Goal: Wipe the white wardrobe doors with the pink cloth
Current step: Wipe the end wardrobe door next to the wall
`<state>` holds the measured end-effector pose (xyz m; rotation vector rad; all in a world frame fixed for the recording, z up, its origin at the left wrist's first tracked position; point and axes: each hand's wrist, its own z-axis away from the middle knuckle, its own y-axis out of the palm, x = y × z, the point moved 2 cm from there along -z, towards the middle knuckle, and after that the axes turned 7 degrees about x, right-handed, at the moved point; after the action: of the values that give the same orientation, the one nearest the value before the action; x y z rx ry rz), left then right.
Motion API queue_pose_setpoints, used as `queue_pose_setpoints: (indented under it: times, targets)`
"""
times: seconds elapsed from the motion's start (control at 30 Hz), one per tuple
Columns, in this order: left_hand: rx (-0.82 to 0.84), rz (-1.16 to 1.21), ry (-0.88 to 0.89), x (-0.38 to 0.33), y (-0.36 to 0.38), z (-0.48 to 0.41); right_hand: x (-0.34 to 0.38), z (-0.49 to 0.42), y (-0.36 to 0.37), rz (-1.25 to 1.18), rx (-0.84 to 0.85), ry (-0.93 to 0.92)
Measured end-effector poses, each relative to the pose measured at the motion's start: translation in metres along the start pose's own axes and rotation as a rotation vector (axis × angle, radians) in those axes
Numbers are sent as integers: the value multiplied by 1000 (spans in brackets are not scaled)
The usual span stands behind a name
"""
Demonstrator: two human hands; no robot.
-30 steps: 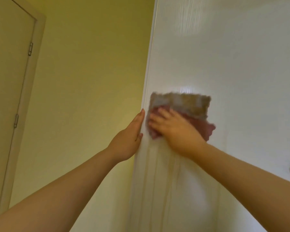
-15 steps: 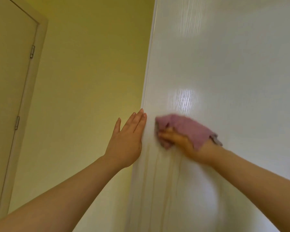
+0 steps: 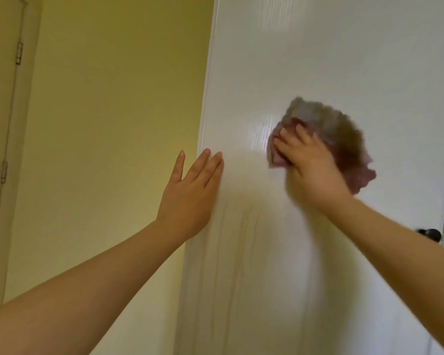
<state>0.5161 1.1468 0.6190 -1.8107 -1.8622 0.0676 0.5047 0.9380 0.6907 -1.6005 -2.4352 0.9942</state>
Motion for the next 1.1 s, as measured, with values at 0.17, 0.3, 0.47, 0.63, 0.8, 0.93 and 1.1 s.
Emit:
queue_pose_setpoints:
  times: [0.17,0.3,0.47,0.63,0.8,0.93,1.1]
  targets:
    - [-6,97,-14,-2,2,0,23,75,51,94,238,-502]
    - [-40,96,-1,-3,1,0,-8,23,15,9,68,-213]
    - [-18,116,-43,-7,2,0,28,58,57,87,160,-330]
    - [-9,232,-172,7,5,10,15,18,23,41,154,-216]
    - [210,399,-199,9,16,31,43,31,56,205,4,-135]
    - [295,456,-125,13,23,48,55,53,66,125,160,-409]
    - [359,595,-200,3,22,53,61,12,54,111,-3,-74]
